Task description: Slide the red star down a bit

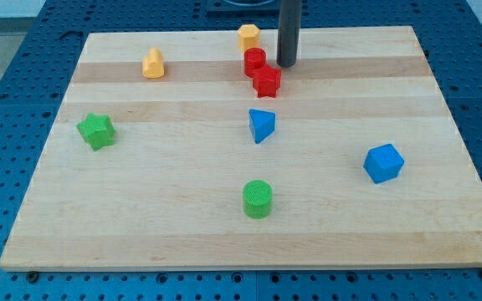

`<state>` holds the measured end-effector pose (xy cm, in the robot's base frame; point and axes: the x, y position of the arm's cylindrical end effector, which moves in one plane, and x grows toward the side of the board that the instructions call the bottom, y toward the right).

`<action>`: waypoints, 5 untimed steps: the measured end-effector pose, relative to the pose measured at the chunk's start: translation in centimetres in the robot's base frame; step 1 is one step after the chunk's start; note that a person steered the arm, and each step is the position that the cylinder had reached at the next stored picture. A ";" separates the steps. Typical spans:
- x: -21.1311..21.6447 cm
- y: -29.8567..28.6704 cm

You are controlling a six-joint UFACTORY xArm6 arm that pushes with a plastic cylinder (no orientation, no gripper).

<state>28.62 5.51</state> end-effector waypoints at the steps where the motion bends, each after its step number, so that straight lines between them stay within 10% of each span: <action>1: 1.0 0.5; 5: 5.8 -1.0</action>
<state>34.43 4.47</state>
